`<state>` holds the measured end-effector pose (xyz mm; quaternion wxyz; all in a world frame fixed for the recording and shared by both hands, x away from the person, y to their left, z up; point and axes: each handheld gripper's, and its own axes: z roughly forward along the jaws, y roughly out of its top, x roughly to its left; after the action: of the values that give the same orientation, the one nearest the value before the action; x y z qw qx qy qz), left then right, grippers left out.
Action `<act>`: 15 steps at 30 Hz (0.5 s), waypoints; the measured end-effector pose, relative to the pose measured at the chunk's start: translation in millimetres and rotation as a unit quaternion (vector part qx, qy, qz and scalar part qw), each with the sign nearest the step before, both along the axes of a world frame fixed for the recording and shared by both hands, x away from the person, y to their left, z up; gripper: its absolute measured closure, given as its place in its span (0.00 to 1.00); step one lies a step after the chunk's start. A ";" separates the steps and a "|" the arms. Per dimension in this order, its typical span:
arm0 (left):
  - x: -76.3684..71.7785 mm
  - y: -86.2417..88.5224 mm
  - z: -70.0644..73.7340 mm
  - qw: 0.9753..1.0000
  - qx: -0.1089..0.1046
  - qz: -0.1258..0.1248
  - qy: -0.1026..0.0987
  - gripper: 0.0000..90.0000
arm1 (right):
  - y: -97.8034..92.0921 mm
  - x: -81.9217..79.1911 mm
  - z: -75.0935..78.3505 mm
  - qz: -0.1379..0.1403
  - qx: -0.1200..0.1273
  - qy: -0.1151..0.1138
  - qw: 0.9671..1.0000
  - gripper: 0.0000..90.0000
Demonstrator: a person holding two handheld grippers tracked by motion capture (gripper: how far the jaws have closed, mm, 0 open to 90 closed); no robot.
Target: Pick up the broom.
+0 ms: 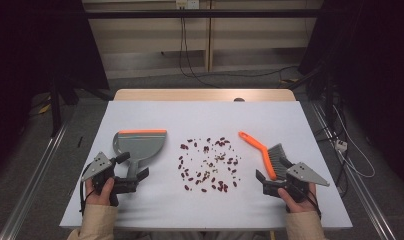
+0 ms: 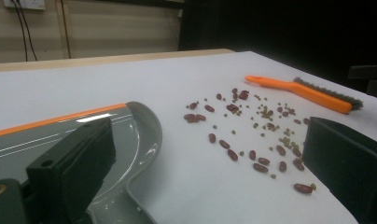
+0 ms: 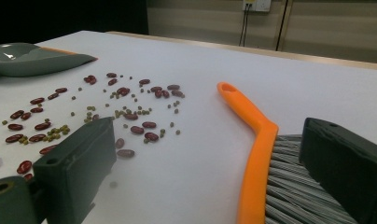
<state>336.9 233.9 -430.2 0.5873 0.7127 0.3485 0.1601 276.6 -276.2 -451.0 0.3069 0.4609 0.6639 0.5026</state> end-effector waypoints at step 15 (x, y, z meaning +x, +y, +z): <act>1.2 -0.4 -0.1 1.000 -0.001 -0.001 0.001 0.03 | -3.0 16.9 17.4 -0.008 -0.009 0.005 1.000 0.05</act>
<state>338.0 233.5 -430.2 0.5880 0.7126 0.3483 0.1588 293.5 -279.2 -433.5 0.3116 0.4656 0.6662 0.4922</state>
